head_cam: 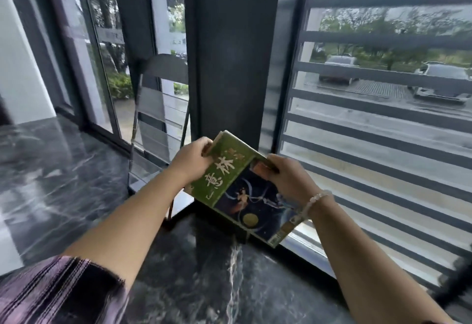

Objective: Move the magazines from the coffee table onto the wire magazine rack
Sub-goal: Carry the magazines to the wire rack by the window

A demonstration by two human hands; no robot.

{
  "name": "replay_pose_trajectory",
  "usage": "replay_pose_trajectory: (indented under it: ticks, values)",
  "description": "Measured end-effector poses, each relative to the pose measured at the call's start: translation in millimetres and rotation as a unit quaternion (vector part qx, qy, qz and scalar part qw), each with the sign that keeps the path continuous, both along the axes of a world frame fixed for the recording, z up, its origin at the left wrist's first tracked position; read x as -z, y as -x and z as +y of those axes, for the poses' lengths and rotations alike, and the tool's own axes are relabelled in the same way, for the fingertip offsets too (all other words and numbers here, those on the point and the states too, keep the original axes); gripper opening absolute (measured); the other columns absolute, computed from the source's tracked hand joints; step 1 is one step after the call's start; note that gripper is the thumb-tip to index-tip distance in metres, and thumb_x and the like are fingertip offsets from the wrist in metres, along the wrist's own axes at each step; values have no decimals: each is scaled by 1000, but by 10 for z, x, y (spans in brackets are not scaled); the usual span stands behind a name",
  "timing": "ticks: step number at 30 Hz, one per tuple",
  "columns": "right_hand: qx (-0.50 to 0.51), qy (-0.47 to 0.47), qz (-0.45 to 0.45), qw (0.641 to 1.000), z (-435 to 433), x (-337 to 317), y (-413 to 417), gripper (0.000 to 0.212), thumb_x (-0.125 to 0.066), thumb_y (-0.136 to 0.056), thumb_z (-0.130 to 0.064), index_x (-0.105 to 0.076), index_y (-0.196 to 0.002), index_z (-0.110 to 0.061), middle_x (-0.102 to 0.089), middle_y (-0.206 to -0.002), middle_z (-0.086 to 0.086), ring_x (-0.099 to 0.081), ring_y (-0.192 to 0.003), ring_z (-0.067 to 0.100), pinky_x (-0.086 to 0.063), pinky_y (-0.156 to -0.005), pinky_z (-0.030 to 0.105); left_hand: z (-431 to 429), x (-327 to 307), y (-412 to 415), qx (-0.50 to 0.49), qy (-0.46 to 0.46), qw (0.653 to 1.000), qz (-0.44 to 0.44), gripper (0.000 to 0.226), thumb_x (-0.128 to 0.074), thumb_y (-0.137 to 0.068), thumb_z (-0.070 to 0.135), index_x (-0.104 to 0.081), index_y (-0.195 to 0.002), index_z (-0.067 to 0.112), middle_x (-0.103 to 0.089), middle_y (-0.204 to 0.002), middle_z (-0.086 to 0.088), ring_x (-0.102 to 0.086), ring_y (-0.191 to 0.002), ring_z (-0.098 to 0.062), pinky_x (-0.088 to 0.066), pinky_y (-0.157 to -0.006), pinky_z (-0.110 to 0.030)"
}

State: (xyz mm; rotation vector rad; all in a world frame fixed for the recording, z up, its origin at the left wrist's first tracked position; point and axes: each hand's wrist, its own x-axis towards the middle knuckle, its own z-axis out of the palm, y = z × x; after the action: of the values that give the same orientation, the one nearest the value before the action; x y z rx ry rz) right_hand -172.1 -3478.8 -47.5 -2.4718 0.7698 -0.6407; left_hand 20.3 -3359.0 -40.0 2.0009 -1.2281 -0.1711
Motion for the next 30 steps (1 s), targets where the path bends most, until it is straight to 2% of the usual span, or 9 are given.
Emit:
replay_pose_trajectory:
  ticks: [3,6,8,11,13,17,21,27,30]
  values:
    - [-42,-13,20,999,-440,60,-558,27,-58,-88,-40,-60,-82,-13,-68,-78,9,-64,-73,26,-50,-66,38,-287,-1,-431,-24,13,999,-30,11,-55,-88,30,-57,-95,21,-66,-90,-2,-61,-84,-24,-44,-70,-33]
    - [-85,-21,63,994,-891,52,-1171,19,-63,-84,-31,-62,-79,-13,-70,-80,9,-64,-74,27,-52,-71,41,-619,-51,-860,-33,16,996,-76,11,-51,-90,23,-57,-98,18,-61,-85,0,-59,-79,-22,-37,-62,-28]
    - [-115,-34,101,988,-1153,19,-1604,14,-64,-82,-23,-59,-70,-18,-66,-74,4,-58,-67,22,-52,-72,42,-812,-81,-1154,-41,10,994,-103,12,-51,-91,23,-57,-100,19,-61,-84,1,-60,-78,-21,-41,-62,-29]
    - [-150,-43,132,979,-1416,-19,-2241,12,-62,-79,-16,-59,-67,-14,-65,-70,3,-55,-64,16,-54,-73,41,-999,-70,-1612,-63,-12,990,-127,10,-51,-91,27,-57,-98,23,-62,-87,5,-61,-81,-18,-48,-67,-32]
    - [-159,-47,121,979,-1473,-62,-2589,2,-63,-75,-12,-64,-75,-11,-71,-77,5,-64,-69,19,-56,-72,39,-1054,-46,-1851,-75,-30,986,-143,12,-50,-91,27,-57,-100,23,-63,-89,4,-61,-81,-17,-52,-71,-36]
    - [-211,-51,65,974,-1464,-115,-3412,22,-67,-79,-15,-66,-101,-18,-72,-95,2,-68,-84,18,-58,-75,33,-1110,69,-2477,-95,-66,979,-165,12,-53,-90,22,-59,-100,23,-57,-86,9,-59,-82,-14,-50,-73,-31]
    - [-248,-13,34,968,-1388,-62,-4302,37,-60,-81,-8,-57,-116,-22,-69,-104,3,-67,-88,19,-59,-76,36,-1119,248,-3224,-126,-88,973,-172,13,-54,-89,22,-60,-101,24,-59,-89,5,-59,-87,-18,-50,-76,-35]
    - [-230,111,111,960,-1302,117,-5830,25,-57,-85,-12,-61,-107,-23,-68,-99,2,-63,-86,20,-57,-79,37,-1135,388,-4683,-120,-110,970,-180,15,-54,-89,26,-60,-102,30,-66,-98,6,-60,-87,-12,-49,-76,-29]
    - [-201,119,131,964,-1300,139,-6519,11,-56,-87,-15,-61,-95,-21,-65,-89,-1,-63,-82,20,-56,-77,36,-1165,362,-5409,-96,-126,968,-193,13,-52,-89,32,-60,-99,30,-66,-98,7,-60,-87,-12,-43,-70,-27]
